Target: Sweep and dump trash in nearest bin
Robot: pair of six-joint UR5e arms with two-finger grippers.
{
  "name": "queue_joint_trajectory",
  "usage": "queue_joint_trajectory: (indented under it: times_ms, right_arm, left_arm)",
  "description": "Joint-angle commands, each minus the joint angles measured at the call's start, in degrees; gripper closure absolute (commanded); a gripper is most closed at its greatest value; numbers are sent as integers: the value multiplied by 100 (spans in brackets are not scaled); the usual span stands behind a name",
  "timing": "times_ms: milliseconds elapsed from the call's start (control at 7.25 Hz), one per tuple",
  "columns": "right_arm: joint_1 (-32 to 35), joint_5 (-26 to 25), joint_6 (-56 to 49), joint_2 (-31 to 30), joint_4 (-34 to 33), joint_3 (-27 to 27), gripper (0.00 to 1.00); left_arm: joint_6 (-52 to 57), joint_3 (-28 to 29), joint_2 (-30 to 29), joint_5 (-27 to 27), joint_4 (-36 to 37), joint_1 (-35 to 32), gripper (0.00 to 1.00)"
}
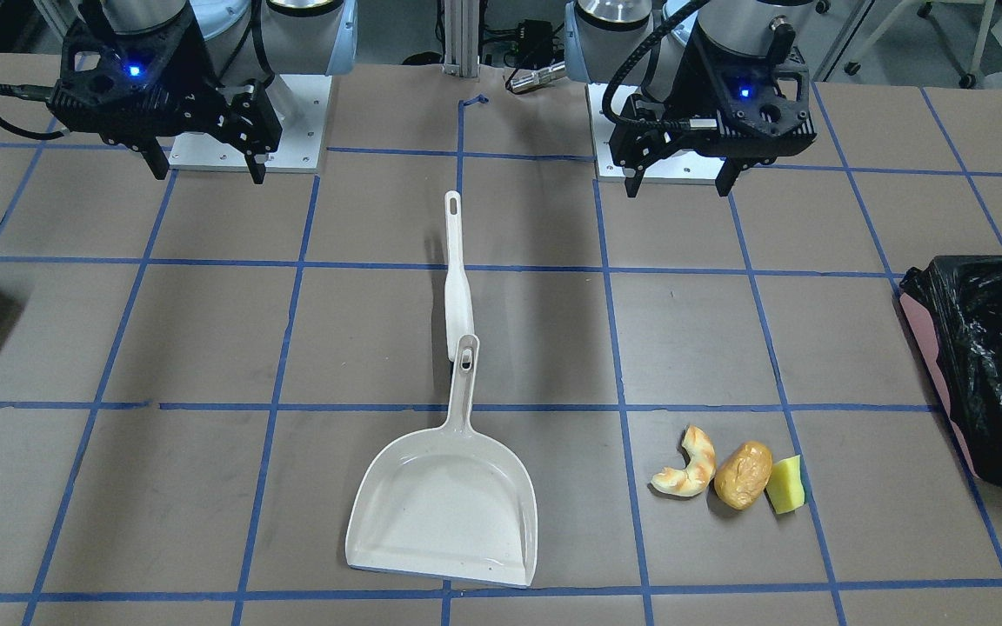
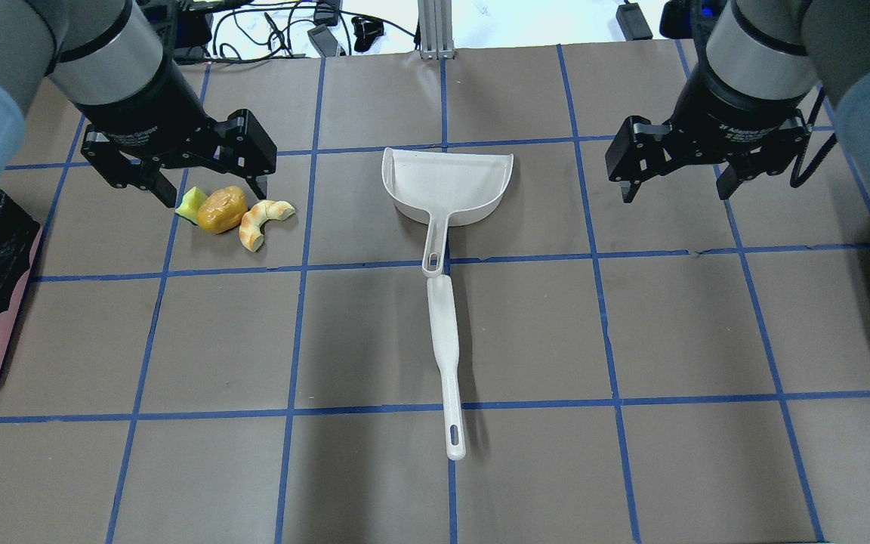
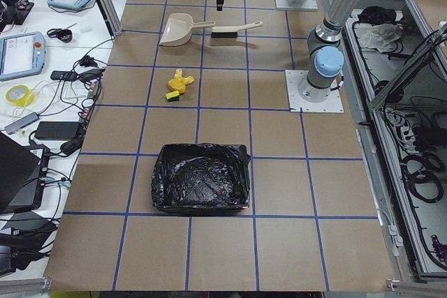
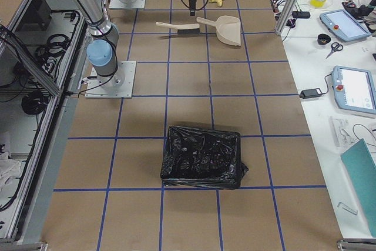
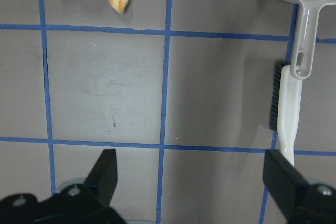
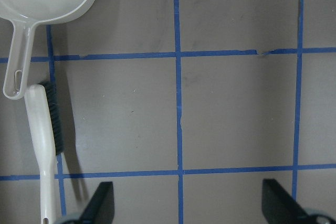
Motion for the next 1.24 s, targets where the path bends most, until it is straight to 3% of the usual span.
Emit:
queue_joint_trajectory:
  times_ms: [0, 552, 828, 1103]
  right_arm:
    - [2, 40, -26, 17, 2, 16, 0]
    - [729, 40, 341, 438, -51, 104, 0]
    - [1266, 66, 735, 570, -373, 559, 0]
    - [1828, 40, 1271, 597, -1232, 1287, 0]
  left_arm:
    - [43, -15, -17, 1, 0, 9, 0]
    - [78, -41, -140, -8, -96, 18, 0]
    - [209, -15, -341, -34, 121, 123, 0]
    - [141, 124, -998, -8, 973, 132, 0]
